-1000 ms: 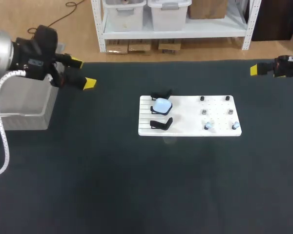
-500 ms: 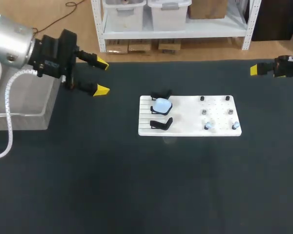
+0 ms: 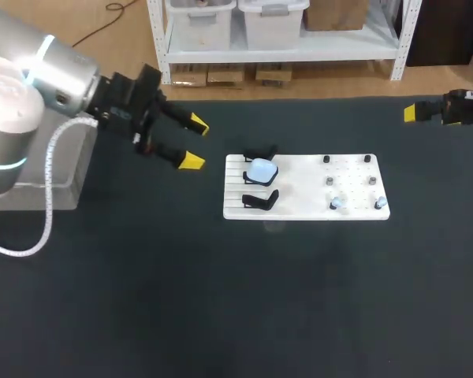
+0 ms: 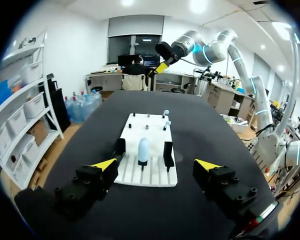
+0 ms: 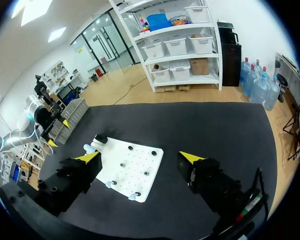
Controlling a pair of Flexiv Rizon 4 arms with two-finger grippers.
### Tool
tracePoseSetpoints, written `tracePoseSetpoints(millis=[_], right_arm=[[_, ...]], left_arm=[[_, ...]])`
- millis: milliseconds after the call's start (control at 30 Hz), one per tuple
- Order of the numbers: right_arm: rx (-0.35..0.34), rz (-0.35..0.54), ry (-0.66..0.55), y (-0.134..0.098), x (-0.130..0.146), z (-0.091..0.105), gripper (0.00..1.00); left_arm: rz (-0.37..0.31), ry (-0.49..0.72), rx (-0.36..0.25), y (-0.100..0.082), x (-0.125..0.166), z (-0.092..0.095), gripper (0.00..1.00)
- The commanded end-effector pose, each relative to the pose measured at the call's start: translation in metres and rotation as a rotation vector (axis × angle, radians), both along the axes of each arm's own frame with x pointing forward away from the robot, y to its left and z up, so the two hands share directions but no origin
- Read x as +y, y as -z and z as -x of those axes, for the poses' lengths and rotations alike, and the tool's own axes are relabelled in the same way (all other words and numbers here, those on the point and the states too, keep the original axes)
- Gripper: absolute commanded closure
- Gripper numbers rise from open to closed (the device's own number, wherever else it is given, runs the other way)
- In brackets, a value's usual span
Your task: Pick up each earbud case from the left stands, insert the matching earbuds, close the lid, and place the case in the box.
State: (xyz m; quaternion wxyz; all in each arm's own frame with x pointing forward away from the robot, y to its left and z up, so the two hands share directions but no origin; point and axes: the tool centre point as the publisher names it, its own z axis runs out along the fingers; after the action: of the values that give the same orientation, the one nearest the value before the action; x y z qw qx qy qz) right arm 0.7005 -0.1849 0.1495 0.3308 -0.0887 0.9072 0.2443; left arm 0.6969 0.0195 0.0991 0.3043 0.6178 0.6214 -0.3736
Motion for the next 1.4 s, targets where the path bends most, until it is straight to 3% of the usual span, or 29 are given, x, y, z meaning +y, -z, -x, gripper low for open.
tracePoseSetpoints(millis=[33,500,700,800,1400], right_arm=[[0.000,0.000,0.000,0.000,0.000,0.000,0.00],[0.000,0.000,0.000,0.000,0.000,0.000,0.00],[0.000,0.000,0.000,0.000,0.000,0.000,0.00],[0.000,0.000,0.000,0.000,0.000,0.000,0.00],[0.000,0.000,0.000,0.000,0.000,0.000,0.00]], left_arm=[[0.011,0.018,0.008,0.010,-0.010,-0.002,0.00],[0.035,0.027,-0.016,0.040,-0.032,-0.001,0.00],[0.035,0.021,-0.016,0.052,-0.044,-0.005,0.21],[0.036,0.009,-0.016,0.055,-0.049,-0.006,0.26],[0.071,-0.018,-0.033,0.067,-0.067,-0.013,0.23]])
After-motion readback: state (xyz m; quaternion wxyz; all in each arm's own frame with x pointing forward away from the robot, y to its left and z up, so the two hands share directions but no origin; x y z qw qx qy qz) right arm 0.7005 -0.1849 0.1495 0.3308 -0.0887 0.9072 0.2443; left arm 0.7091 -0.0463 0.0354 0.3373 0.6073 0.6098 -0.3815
